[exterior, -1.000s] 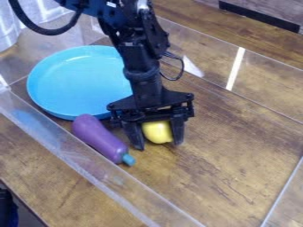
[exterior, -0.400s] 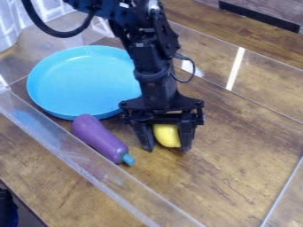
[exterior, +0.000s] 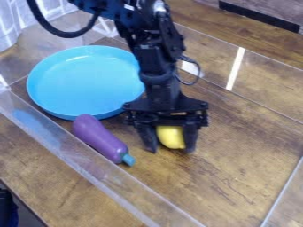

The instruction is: Move the carrot to the right side

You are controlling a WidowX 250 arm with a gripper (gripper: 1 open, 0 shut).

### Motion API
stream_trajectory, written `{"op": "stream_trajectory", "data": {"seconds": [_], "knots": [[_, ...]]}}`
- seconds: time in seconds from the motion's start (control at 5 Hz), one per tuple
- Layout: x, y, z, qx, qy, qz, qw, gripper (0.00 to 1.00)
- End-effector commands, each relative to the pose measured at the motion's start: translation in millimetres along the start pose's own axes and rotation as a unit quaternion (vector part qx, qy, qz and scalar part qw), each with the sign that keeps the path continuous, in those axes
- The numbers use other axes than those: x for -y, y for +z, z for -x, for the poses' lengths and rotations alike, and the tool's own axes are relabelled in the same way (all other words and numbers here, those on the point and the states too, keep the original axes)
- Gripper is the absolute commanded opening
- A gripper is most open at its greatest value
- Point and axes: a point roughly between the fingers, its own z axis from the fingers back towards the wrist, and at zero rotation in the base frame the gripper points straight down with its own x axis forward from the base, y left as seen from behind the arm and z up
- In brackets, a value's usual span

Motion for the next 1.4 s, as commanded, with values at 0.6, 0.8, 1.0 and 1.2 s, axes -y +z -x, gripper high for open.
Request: {"op": "stream_trajectory", "data": {"seconds": [0.6, 0.8, 1.0, 1.2], "knots": [[18.0, -12.2, 10.1, 0.005, -0.031, -0.045, 0.9985, 0.0], [21.9, -15.2, 11.6, -0.003, -0.046, -0.047, 0.9978, 1.0], [23.6, -17.0, 13.3, 0.002, -0.004, -0.052, 0.9987, 1.0], [27.1, -18.3, 11.1, 0.012, 0.038, -0.052, 0.9978, 1.0]]}}
